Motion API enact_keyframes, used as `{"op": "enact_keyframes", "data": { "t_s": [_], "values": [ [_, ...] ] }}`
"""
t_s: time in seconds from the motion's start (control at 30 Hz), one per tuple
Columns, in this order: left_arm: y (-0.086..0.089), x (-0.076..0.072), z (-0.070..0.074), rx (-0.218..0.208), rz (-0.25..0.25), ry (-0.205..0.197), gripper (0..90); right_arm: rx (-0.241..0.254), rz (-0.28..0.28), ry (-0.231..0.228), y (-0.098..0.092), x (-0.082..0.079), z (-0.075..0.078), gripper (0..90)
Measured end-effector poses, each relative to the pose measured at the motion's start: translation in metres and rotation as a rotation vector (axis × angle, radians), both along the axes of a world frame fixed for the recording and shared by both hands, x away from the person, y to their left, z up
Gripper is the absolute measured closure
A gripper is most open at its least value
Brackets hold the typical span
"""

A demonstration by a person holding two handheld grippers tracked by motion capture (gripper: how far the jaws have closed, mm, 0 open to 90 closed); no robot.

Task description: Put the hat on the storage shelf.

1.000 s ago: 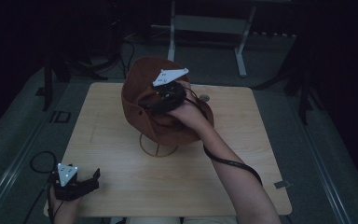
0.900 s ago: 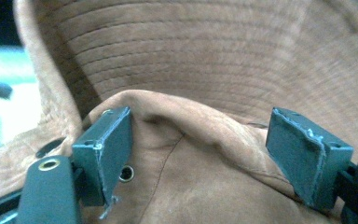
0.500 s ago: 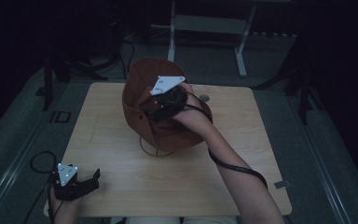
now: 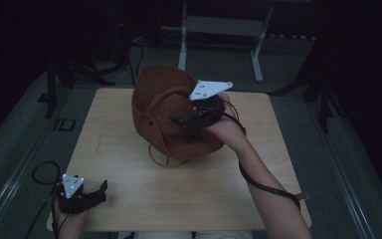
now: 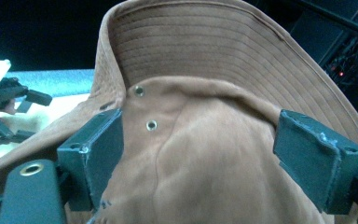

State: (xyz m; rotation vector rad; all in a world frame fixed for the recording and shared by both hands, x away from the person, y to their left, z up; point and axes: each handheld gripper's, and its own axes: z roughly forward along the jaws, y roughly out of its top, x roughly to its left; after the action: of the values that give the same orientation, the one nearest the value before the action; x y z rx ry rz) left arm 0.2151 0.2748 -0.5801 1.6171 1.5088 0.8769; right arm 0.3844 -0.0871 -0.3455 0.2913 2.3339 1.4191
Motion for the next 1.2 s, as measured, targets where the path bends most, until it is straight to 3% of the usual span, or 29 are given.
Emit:
{"op": "enact_keyframes", "data": {
  "t_s": [0.2,0.4,0.87,1.2],
  "values": [
    [-0.002,0.000,0.000,0.004,-0.001,0.001,2.8,0.042,-0.047,0.051,-0.023,0.001,-0.009,16.2],
    [-0.002,0.000,-0.001,0.011,-0.008,0.005,2.8,0.038,-0.068,0.054,-0.044,-0.002,-0.020,16.3],
    [-0.002,0.000,-0.001,0.010,-0.005,0.008,2.8,0.078,-0.132,0.079,-0.102,-0.021,-0.041,16.3],
    [-0.002,0.000,-0.001,0.012,-0.007,0.008,2.8,0.093,-0.174,0.104,-0.148,-0.033,-0.069,16.3]
  ]
}}
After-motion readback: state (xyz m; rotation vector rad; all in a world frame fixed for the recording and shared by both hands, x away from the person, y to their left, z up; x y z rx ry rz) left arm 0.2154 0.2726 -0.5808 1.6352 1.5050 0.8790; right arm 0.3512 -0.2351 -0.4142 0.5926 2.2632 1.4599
